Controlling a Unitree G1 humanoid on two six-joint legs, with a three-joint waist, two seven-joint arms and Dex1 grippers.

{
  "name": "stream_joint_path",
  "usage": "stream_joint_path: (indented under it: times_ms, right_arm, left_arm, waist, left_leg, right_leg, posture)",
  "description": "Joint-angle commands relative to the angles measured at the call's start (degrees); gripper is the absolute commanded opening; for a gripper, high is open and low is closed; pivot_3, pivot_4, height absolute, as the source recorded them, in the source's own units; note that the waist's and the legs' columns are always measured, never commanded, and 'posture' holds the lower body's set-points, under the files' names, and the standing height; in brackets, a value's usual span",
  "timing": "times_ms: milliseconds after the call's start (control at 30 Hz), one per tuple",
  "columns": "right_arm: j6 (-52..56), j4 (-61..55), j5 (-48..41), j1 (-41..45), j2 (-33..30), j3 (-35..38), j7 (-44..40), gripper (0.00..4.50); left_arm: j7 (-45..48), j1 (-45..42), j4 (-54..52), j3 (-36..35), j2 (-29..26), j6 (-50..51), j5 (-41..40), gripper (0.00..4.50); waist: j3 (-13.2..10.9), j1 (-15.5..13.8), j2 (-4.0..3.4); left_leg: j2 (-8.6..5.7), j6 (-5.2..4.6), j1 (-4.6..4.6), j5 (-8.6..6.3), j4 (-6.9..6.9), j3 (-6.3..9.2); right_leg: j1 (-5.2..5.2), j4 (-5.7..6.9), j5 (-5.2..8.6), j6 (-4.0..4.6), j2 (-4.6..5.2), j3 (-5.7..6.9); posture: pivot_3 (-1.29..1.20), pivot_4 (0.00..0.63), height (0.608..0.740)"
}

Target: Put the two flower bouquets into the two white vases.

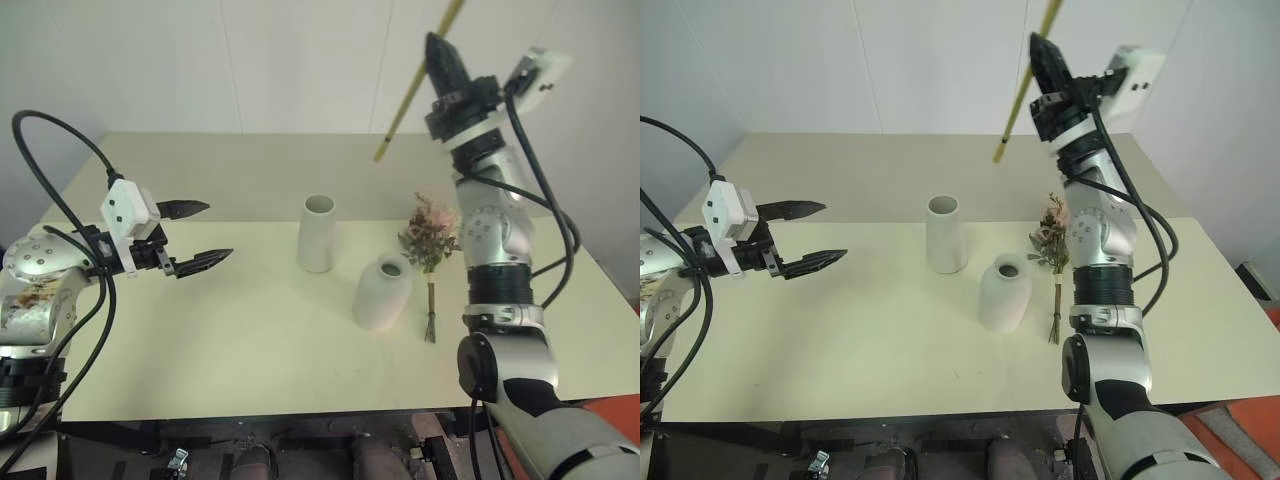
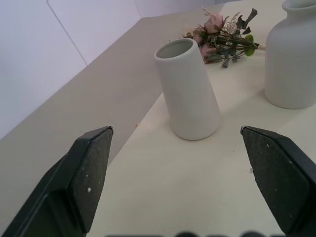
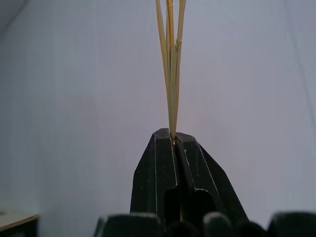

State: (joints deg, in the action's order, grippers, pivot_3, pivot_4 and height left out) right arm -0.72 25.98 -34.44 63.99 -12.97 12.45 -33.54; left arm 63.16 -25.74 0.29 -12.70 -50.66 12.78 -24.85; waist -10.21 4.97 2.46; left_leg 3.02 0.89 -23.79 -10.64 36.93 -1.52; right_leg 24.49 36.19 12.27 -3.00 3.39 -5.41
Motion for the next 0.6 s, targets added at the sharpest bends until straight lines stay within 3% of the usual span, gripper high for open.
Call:
stream_joint_path:
  times_ms: [33, 600]
  right_arm:
    - [0.14, 2.9, -0.02, 3.76, 0.42, 0.08, -3.79, 0.04]
    - [-1.21, 17.35, 4.52, 9.53, 4.55, -0.83, -12.84, 0.04]
  left_arm:
    - [-0.82, 1.26, -2.29, -3.15, -1.55, -0.24, -0.49, 4.5]
    - [-3.05, 6.95, -5.84, -6.09, -1.72, 1.06, -1.3, 4.5]
  waist:
    - [0.0, 0.01, 0.0]
    - [-0.02, 0.29, -0.03]
  left_leg:
    - [0.0, 0.0, 0.0, 0.0, 0.0, 0.0]
    - [0.01, 0.01, -0.04, 0.0, -0.03, 0.0]
  right_leg:
    - [0.0, 0.0, 0.0, 0.0, 0.0, 0.0]
    - [0.06, 0.01, 0.01, 0.04, 0.01, 0.05]
  posture:
    - [0.0, 0.15, 0.74]
    - [0.0, 0.15, 0.74]
